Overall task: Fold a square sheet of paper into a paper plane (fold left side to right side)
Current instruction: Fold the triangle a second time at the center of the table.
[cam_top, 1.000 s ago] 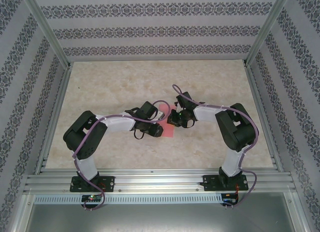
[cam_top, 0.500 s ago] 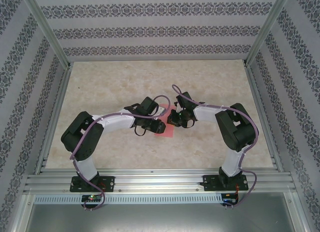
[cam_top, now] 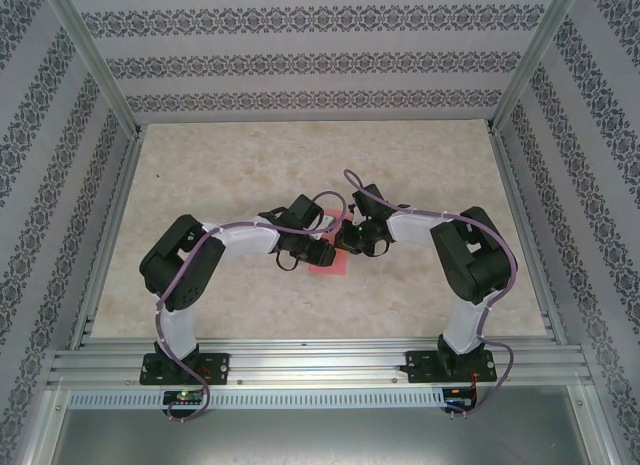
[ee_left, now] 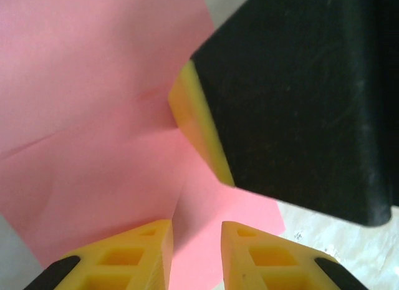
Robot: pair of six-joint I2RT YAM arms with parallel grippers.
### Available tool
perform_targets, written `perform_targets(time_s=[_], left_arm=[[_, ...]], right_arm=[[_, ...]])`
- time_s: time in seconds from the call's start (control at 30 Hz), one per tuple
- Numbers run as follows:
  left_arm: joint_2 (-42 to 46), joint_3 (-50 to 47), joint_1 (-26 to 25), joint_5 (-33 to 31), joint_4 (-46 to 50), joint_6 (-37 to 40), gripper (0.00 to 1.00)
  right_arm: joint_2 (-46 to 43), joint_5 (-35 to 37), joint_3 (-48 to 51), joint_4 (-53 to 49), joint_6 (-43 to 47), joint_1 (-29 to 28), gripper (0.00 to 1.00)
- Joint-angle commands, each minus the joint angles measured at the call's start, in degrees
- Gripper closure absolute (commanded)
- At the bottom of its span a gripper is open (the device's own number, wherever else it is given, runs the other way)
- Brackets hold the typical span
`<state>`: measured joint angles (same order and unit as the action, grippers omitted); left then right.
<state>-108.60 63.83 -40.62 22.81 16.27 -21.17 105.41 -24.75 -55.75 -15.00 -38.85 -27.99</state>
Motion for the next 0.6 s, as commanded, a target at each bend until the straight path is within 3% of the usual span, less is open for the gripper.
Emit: perform_targets(time_s=[0.0, 0.57], left_arm=[[-1.22, 1.91, 0.28, 0.14, -2.54, -0.76, 0.72], [-1.28, -1.9, 0.28, -1.23, 0.54, 1.38, 0.72]], right_arm=[[1.38, 1.9, 1.56, -3.42, 1.58, 0.31, 0.9], [1.71, 2.78, 1.41, -4.4, 1.93, 0.35, 0.9]])
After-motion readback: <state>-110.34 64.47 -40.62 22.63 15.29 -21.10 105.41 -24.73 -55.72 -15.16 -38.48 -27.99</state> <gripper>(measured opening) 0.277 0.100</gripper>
